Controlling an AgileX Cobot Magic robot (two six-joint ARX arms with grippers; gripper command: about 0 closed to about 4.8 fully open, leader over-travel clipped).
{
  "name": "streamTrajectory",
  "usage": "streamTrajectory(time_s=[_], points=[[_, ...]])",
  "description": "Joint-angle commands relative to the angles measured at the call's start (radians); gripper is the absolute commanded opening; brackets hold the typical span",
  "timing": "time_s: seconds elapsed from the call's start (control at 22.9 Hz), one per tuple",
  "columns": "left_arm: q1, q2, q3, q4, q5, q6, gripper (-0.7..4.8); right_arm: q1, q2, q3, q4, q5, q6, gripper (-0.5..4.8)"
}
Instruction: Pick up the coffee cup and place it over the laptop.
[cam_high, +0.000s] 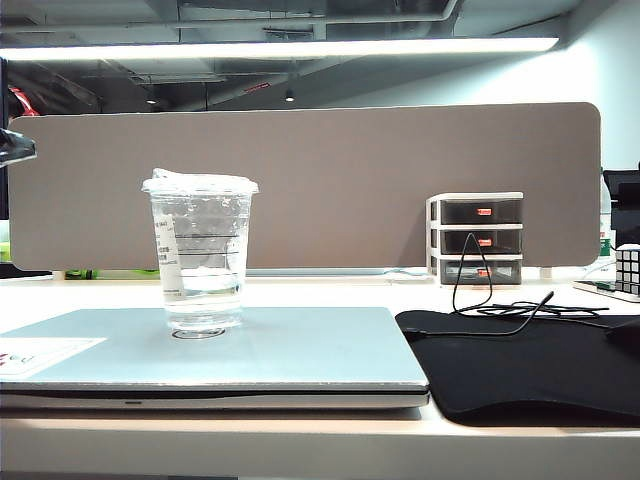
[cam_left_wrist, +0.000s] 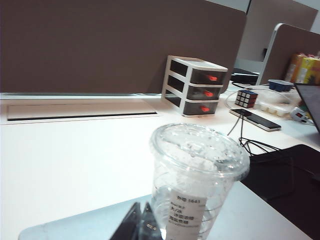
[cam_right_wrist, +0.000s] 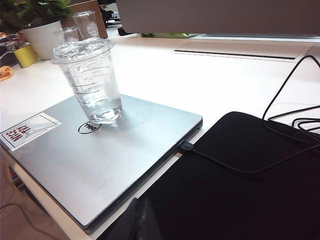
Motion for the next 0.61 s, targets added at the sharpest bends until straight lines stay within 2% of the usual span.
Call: streamTrajectory(time_s=[0.04,0.39,0.53,0.61], points=[[0.001,-0.089,0.002,-0.168,-0.037,0.006,-0.05,0.001,-0.002,-0.006,0.016,-0.002,-0.002,-0.06],[0.001,-0.333,0.002,-0.432,-0.145,0.032,-0.05,0.001,-0.002,-0.006,0.015,-0.002,-0.002,-0.06],[0.001,-0.498,0.002,-0.651,-0.231,0.037,-0.05,0.001,-0.002,-0.006,0.016,-0.002,-0.002,-0.06],[0.001,-0.637,0.002,-0.829,-0.276,0.087,-0.05,0.001,-0.002,-0.006,0.016,-0.002,-0.002,-0.06]])
